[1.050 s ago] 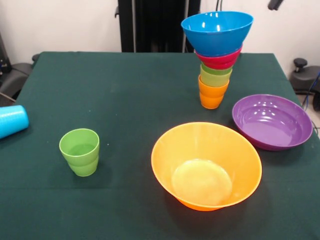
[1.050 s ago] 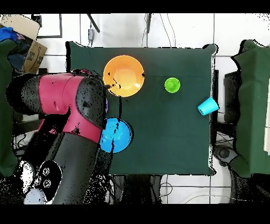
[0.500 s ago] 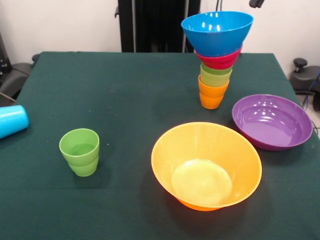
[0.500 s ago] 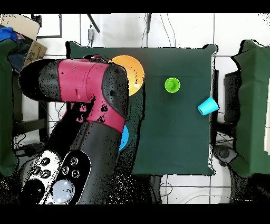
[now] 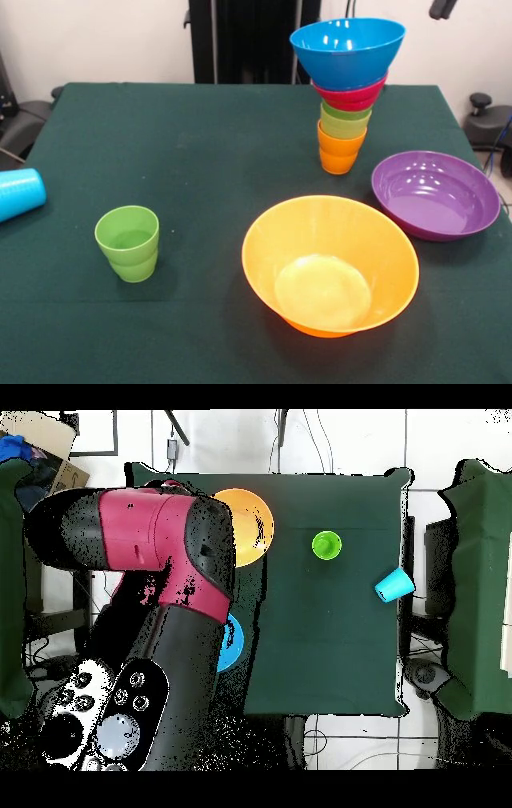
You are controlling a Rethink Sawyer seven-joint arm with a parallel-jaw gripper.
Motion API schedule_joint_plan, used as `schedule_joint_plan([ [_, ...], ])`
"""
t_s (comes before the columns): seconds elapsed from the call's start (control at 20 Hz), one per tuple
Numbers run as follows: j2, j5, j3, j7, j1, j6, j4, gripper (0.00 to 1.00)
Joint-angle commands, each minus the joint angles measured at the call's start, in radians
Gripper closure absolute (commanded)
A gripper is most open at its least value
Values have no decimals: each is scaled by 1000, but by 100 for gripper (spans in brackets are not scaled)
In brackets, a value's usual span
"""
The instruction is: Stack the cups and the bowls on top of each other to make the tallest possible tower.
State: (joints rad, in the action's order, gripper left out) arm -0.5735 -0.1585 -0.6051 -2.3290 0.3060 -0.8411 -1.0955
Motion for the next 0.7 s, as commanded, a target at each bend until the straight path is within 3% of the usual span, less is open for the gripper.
schedule_joint_plan([
  [0.05, 40, 71, 142, 56, 3, 52, 4, 0],
  [0.7, 62, 65, 90, -114, 82, 268, -115, 0],
])
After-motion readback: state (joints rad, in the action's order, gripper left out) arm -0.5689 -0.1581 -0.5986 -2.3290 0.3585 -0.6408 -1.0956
